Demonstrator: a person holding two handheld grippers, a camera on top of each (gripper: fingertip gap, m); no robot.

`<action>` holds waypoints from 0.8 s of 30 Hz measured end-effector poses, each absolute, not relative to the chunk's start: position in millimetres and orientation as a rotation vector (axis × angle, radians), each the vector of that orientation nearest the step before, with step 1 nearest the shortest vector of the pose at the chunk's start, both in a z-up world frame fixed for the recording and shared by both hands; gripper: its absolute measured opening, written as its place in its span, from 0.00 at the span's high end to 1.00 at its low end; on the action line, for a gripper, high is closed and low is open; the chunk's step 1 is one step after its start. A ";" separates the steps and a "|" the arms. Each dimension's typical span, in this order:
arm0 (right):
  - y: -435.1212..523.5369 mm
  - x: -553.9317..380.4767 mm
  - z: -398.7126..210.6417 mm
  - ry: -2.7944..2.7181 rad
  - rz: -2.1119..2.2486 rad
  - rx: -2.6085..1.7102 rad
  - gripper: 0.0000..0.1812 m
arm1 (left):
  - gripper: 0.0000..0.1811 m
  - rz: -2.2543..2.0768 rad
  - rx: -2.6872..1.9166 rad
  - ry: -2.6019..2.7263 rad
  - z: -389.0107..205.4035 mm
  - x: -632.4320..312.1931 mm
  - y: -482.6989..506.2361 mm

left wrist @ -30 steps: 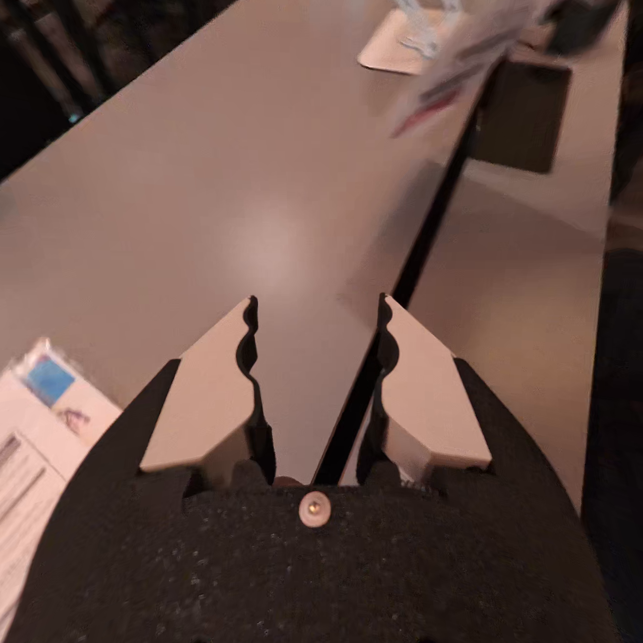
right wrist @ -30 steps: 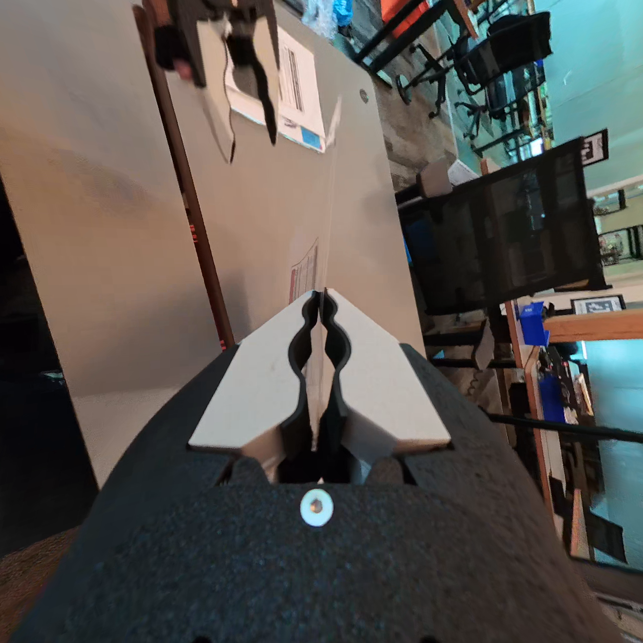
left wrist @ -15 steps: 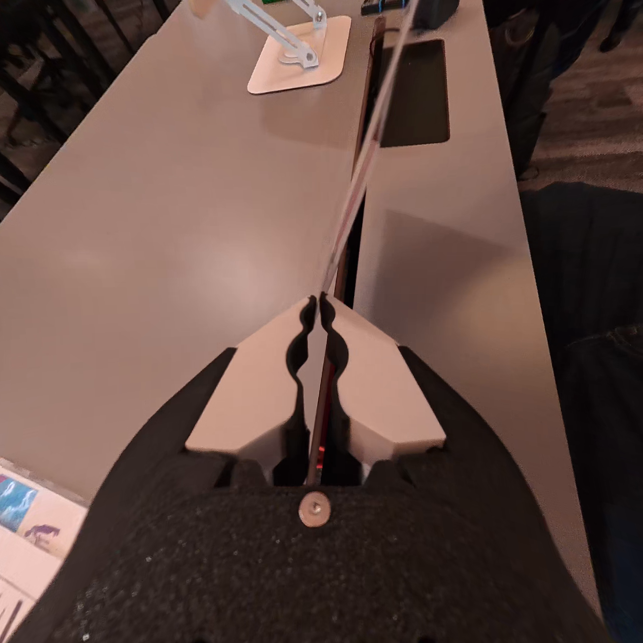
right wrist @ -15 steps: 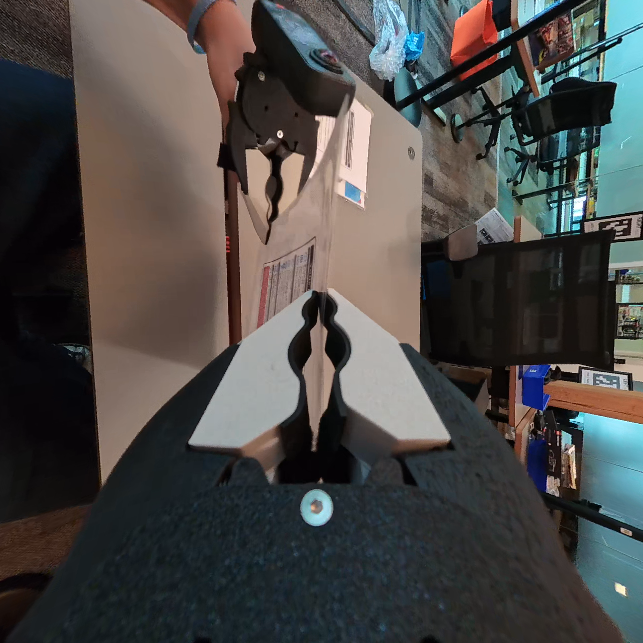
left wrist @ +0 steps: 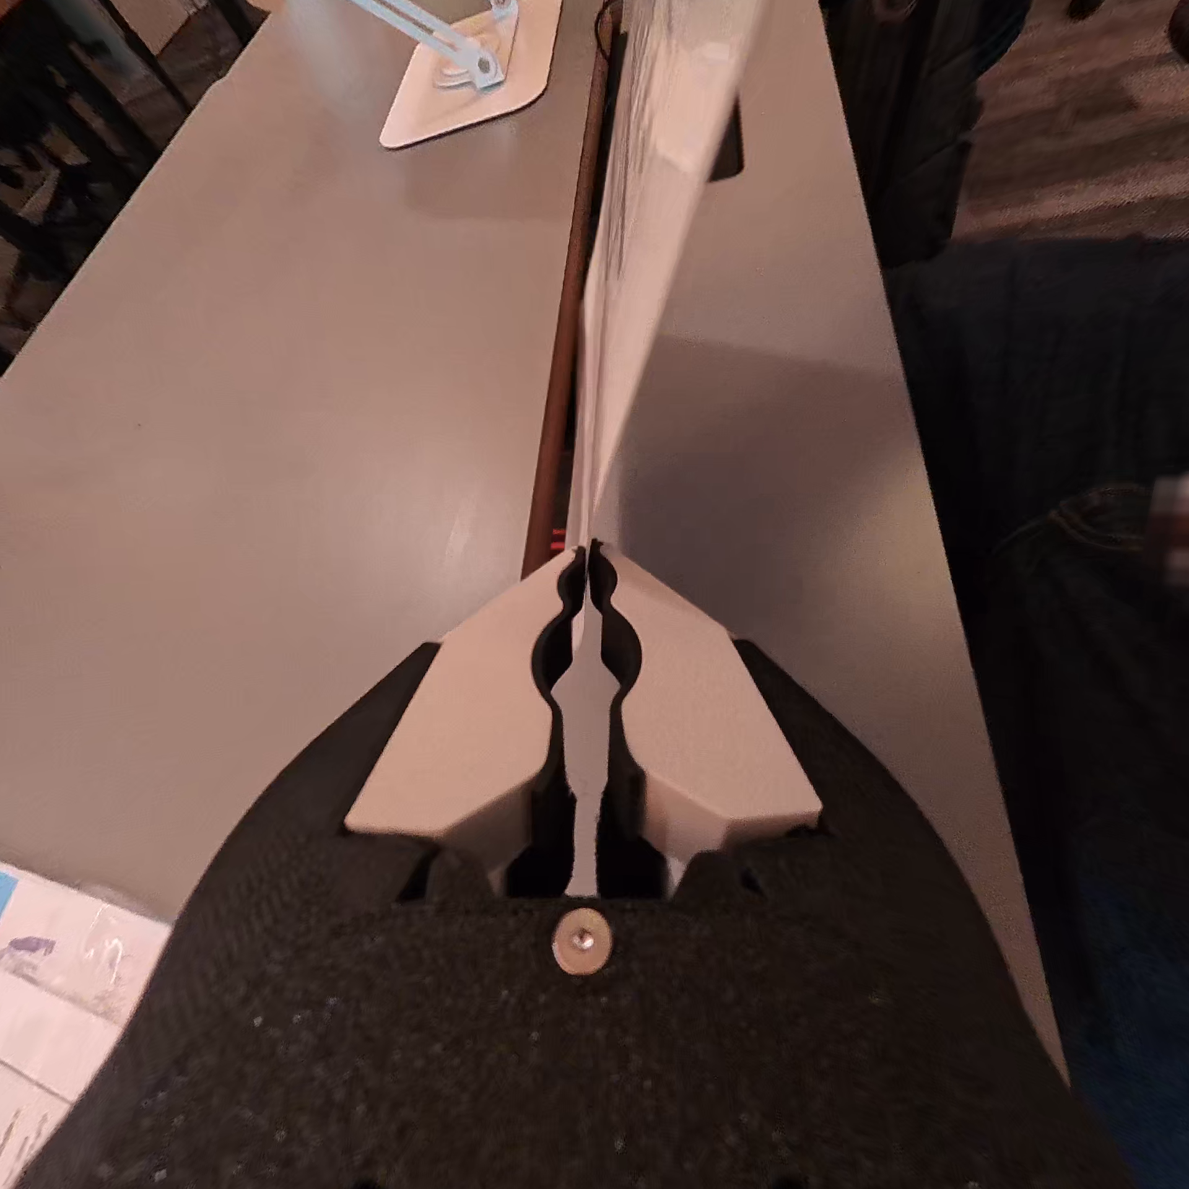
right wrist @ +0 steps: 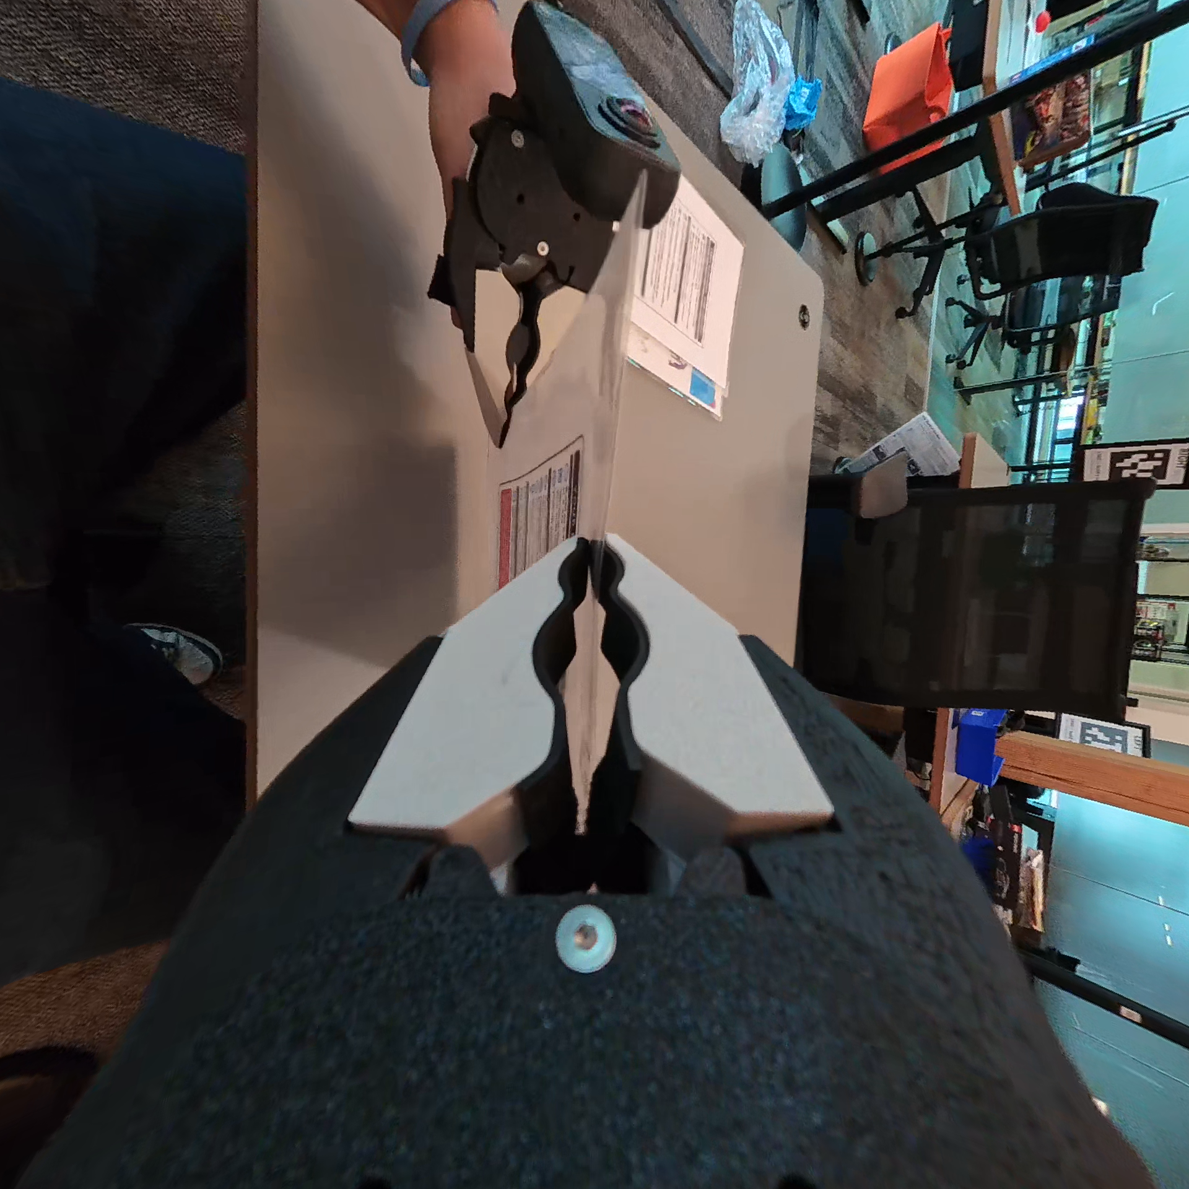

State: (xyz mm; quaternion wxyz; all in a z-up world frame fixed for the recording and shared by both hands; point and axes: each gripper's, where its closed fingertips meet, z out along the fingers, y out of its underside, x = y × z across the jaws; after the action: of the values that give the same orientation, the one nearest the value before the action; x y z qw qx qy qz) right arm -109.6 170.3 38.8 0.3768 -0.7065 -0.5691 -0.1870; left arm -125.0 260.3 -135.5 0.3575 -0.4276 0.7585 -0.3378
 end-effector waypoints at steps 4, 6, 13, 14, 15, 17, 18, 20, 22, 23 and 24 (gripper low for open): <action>167.7 -110.9 25.6 -1.431 -0.449 -1.830 1.00 | 1.00 -0.839 -1.123 1.966 -147.6 -127.3 260.7; 169.2 -108.4 19.6 -1.423 -0.444 -1.844 1.00 | 1.00 -0.801 -1.129 1.964 -151.7 -126.8 264.8; 180.7 -99.5 3.6 -1.403 -0.405 -1.885 1.00 | 1.00 -0.776 -1.200 1.989 -165.0 -126.0 279.3; 182.3 -99.1 1.7 -1.405 -0.406 -1.887 1.00 | 1.00 -0.768 -1.206 1.995 -166.9 -125.2 280.9; 183.8 -98.0 -0.4 -1.406 -0.410 -1.892 1.00 | 1.00 -0.757 -1.210 2.008 -169.5 -124.5 281.8; 186.0 -96.0 -6.2 -1.406 -0.408 -1.907 1.00 | 1.00 -0.719 -1.213 2.027 -174.8 -123.4 284.8; 186.7 -95.3 -9.8 -1.405 -0.402 -1.919 1.00 | 1.00 -0.700 -1.218 2.040 -178.0 -123.5 286.1; 188.1 -94.8 -17.5 -1.405 -0.392 -1.935 1.00 | 1.00 -0.677 -1.242 2.063 -184.9 -124.2 288.4; 190.2 -94.0 -24.9 -1.398 -0.377 -1.950 1.00 | 0.99 -0.656 -1.261 2.086 -191.7 -126.4 290.2; 191.5 -93.2 -28.7 -1.393 -0.369 -1.960 1.00 | 0.96 -0.655 -1.270 2.101 -194.3 -128.2 289.6; 193.1 -92.0 -32.7 -1.388 -0.367 -1.970 1.00 | 0.91 -0.667 -1.281 2.112 -195.4 -130.6 287.6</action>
State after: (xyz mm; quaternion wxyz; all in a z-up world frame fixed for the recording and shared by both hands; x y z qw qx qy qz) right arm -92.0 193.1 -32.7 0.3446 -0.7586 -0.5346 -0.1412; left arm -130.6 287.6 -195.4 0.2874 -0.4795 0.7907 -0.2495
